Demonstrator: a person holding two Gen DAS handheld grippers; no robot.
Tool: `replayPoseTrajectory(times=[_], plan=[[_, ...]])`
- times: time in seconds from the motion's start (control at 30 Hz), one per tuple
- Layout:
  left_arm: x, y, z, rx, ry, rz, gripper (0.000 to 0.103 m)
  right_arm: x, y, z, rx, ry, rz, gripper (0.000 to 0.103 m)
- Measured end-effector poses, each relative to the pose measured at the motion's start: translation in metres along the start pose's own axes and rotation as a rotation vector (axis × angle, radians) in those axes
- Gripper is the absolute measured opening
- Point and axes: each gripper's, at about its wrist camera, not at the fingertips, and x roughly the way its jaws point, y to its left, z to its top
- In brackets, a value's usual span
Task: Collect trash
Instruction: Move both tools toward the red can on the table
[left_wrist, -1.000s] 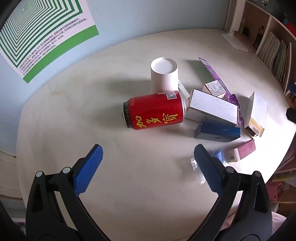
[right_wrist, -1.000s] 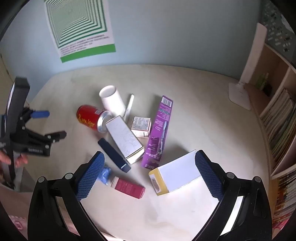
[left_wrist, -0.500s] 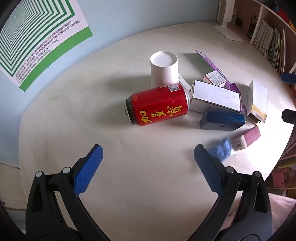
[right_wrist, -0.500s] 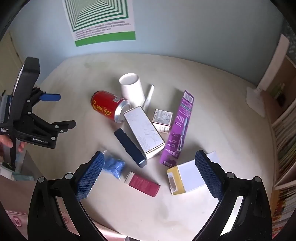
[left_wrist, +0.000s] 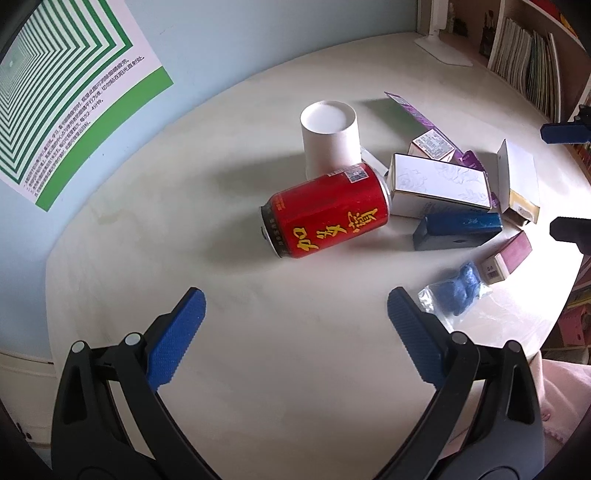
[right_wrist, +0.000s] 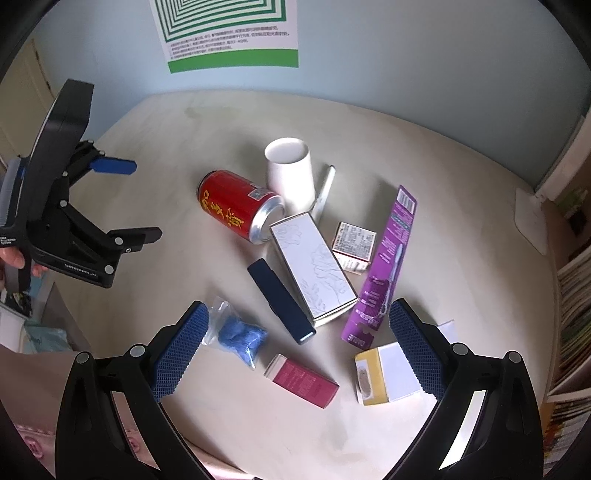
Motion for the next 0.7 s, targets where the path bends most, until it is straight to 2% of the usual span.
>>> replayPoseTrajectory(times=[0.7], plan=[[0.018, 0.011, 0.008, 0.018, 0.027, -0.02, 0.096, 0.019, 0.006, 0.012, -0.002, 0.027, 0.032, 0.097]])
